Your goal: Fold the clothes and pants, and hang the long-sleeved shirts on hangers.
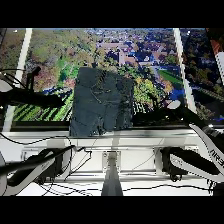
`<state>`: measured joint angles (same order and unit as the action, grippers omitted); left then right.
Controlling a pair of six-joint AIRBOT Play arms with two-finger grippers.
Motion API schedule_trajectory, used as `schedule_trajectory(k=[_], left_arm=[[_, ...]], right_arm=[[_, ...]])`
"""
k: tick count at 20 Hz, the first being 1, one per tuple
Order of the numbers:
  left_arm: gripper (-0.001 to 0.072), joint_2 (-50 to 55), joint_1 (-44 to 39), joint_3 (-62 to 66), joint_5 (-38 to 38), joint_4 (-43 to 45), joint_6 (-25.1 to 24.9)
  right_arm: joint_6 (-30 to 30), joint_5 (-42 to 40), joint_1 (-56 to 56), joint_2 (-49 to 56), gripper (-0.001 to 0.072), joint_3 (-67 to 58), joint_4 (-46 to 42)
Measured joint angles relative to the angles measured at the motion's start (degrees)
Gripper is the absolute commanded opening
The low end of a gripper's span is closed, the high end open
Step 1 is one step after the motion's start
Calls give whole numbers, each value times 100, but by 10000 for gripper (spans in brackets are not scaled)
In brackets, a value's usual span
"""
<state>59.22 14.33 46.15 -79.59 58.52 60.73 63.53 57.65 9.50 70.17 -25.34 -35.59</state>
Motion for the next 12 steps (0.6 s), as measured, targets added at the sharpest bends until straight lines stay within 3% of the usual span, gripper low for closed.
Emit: schedule_trajectory(k=[4, 6, 12], left_arm=[[535, 0, 0, -267, 57, 284, -2], [534, 0, 0, -339, 111, 448, -4], [534, -2, 0, -1014, 323, 636, -4]], right_arm=[[31, -254, 363, 236, 332, 31, 264], [26, -466, 435, 291, 44, 42, 254], [-7, -750, 496, 332, 42, 42, 313]])
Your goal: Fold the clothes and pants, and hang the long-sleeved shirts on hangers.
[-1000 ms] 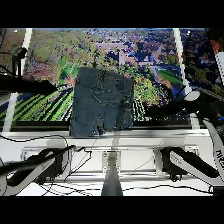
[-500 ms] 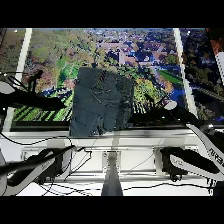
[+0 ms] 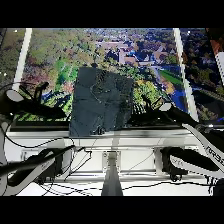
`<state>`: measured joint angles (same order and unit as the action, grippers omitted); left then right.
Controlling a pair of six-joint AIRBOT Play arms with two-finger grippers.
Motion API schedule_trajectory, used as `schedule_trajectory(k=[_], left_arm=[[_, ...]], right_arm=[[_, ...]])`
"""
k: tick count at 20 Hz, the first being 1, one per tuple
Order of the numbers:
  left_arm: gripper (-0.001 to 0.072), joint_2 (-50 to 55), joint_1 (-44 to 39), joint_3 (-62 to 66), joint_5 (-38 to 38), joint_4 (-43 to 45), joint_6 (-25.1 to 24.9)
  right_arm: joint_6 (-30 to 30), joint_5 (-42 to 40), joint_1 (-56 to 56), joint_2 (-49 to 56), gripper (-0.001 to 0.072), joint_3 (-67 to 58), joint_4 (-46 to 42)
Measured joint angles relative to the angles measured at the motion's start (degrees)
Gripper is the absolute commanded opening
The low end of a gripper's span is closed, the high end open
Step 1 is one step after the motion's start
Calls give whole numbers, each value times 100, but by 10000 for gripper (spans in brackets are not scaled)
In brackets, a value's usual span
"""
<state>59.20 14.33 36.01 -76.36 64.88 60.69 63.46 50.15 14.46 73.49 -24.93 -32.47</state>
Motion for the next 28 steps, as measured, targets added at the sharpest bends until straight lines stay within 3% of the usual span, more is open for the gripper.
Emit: schedule_trajectory(k=[7, 9, 12, 15, 16, 22, 28], left_arm=[[531, 0, 0, -1108, 367, -31, -66], [460, -2, -15, -1327, 457, -256, -103], [440, 20, -166, -1482, 588, -435, -175], [106, 39, -516, -1550, 778, -455, -216], [72, 42, -671, -1561, 791, -461, -225], [71, 35, -1213, -1075, 734, -428, -238], [71, -236, -1292, 1554, 363, -487, -240]], right_arm=[[-7, -142, 9, 4, 42, 0, 9], [-9, -177, 9, 7, 42, 0, 4], [-11, -188, 9, 7, 42, 0, 0], [-13, -190, 9, -11, 42, -15, -28], [-15, -188, 9, -11, 42, -46, -42], [-227, -39, 7, -83, 42, -761, -262], [-361, 704, 4, -664, 42, -2461, -601]])
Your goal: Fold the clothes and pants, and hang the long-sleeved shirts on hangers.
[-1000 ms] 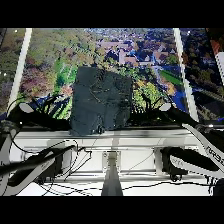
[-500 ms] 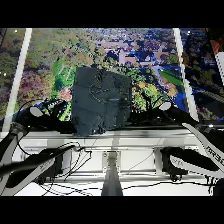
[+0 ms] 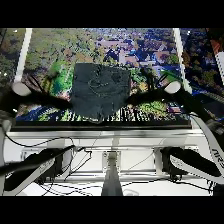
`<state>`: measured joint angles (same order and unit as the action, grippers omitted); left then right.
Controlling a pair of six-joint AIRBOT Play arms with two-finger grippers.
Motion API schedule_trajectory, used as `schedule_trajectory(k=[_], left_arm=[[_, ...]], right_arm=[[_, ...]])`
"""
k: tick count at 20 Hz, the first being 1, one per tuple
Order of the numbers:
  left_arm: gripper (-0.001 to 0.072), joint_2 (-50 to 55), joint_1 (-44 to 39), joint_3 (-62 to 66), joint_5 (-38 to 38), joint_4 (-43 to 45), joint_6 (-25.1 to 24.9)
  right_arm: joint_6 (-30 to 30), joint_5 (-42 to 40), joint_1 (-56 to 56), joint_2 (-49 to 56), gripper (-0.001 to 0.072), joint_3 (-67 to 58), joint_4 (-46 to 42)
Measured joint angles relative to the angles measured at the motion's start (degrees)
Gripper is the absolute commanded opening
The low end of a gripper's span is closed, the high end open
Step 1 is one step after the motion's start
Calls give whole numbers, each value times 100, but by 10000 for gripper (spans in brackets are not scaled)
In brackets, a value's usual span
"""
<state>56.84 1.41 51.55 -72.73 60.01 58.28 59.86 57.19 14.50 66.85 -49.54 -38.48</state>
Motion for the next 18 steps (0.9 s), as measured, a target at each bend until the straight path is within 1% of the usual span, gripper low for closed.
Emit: schedule_trajectory(k=[4, 8, 11, 13, 16, 18], left_arm=[[71, -586, -7, 1880, 28, -7, 0], [71, -1556, -13, 2643, 273, -17, 26], [70, -2194, -13, 2796, 369, -20, 431], [69, -2404, -13, 2717, 369, -24, 662], [69, -2282, -20, 2129, 330, -46, 935], [70, -1875, -46, 1515, 468, -192, 1058]], right_arm=[[-39, 160, 0, -686, 42, -1266, -87], [208, 229, 2, -1545, 41, -2229, -74], [708, 273, 2, -2159, 41, -2522, -70], [1069, 369, 2, -2378, 41, -2559, -118], [1672, 483, 11, -2420, 41, -2173, -247], [2020, 267, 63, -2280, 41, -1657, -291]])
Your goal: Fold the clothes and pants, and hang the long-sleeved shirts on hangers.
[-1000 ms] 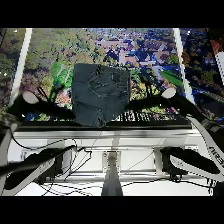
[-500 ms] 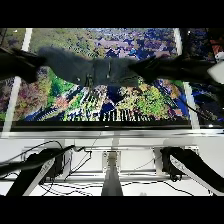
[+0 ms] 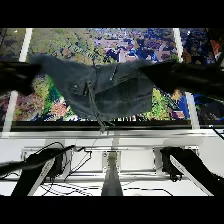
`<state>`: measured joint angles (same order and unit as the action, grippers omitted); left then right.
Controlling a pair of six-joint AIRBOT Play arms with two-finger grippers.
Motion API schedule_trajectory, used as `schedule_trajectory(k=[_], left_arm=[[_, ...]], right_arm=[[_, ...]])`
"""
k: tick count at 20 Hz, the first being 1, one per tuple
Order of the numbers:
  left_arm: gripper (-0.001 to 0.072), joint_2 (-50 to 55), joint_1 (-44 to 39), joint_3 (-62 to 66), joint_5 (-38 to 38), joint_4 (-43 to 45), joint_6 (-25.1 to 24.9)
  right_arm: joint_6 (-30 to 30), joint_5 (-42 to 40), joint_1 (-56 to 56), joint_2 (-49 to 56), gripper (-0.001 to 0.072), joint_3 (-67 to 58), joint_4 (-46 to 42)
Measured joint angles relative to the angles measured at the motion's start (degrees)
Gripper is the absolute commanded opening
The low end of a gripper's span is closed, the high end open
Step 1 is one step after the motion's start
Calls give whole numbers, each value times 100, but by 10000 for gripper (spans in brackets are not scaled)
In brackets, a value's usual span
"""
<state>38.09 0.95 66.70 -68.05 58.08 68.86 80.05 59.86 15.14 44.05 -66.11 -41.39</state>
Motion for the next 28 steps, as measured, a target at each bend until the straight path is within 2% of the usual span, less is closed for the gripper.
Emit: schedule_trajectory(k=[6, 8, 10, 13, 18, 19, 20, 21, 22, 23, 25, 26, 28], left_arm=[[71, 2409, -719, -994, 1836, -813, 33], [70, 3169, -938, -964, 2208, -1222, 28], [70, 3668, -1058, -890, 2406, -1519, 22], [71, 3982, -1121, -831, 2256, -1749, -70], [71, 4148, -1246, -802, 446, -1427, -186], [72, 4162, -1292, -802, 68, -1261, -197], [72, 4175, -1342, -800, -223, -1064, -199], [72, 4183, -1377, -800, -431, -914, -203], [88, 4194, -1403, -800, -577, -807, -208], [172, 4210, -1427, -800, -704, -706, -216], [537, 4247, -1451, -800, -881, -575, -223], [594, 4271, -1456, -800, -898, -544, -221], [594, 4330, -1467, -800, -905, -485, -221]], right_arm=[[562, -2190, 28, 1386, 41, 1237, -55], [669, -2793, -157, 1945, 41, 1360, -48], [728, -2999, -474, 2361, 42, 1425, -57], [647, -2675, -1099, 2658, 42, 1462, -221], [-138, -251, -1888, 2813, 41, 1462, -981], [-256, 304, -1947, 2826, 66, 1462, -1156], [-348, 796, -1989, 2837, 191, 1462, -1283], [-459, 1239, -2024, 2844, 423, 1462, -1419], [-573, 1585, -2048, 2848, 582, 1462, -1495], [-678, 1797, -2059, 2850, 634, 1462, -1545], [-879, 1961, -2085, 2855, 634, 1462, -1641], [-953, 1906, -2087, 2859, 634, 1462, -1685], [-1003, 1482, -2098, 2859, 634, 1462, -1775]])
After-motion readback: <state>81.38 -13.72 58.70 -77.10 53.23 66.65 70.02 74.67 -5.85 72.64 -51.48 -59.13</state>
